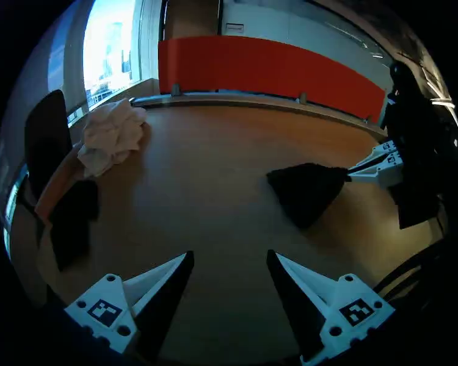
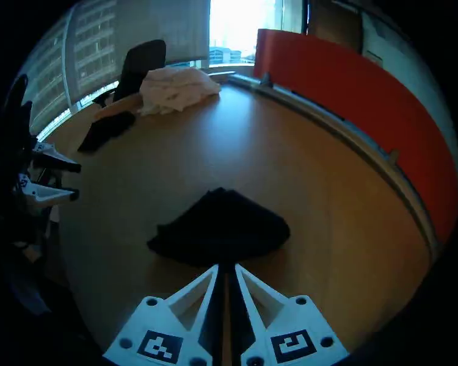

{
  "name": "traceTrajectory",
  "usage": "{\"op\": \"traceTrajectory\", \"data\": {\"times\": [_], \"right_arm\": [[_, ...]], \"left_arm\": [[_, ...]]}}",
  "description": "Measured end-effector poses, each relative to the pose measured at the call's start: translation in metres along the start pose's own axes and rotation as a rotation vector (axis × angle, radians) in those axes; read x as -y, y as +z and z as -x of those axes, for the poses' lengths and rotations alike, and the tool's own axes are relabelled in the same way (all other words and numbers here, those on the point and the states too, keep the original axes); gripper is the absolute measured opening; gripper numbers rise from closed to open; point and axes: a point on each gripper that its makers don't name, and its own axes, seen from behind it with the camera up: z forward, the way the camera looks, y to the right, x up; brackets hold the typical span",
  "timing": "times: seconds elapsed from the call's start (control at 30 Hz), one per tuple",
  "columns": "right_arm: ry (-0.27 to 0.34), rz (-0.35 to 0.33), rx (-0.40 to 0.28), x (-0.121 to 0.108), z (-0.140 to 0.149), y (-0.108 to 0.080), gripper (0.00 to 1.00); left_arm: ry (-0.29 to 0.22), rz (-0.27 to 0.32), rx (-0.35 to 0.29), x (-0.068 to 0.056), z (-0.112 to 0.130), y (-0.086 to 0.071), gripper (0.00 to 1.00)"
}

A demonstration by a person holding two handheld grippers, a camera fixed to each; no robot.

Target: Fold towel

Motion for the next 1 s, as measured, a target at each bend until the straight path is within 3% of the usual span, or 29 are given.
{"op": "traceTrajectory", "data": {"times": [0.27,0.47,1.0], "right_arm": [[-0.09,0.058,-0.074,-0.033,-0.051,-0.036,0.03],[-0.107,0.106,-0.109,-0.059,-0.068,-0.066,0.03],[-0.081,0.227,-0.12,-0.137,-0.058,-0.122,0.03]], "left_arm": [[0.029,0.031,-0.042,-0.01,-0.023,0.0,0.88],[0.047,0.052,-0.057,-0.017,-0.032,0.0,0.88],[0.074,0.081,-0.062,-0.026,-0.042,0.005,0.88]]}}
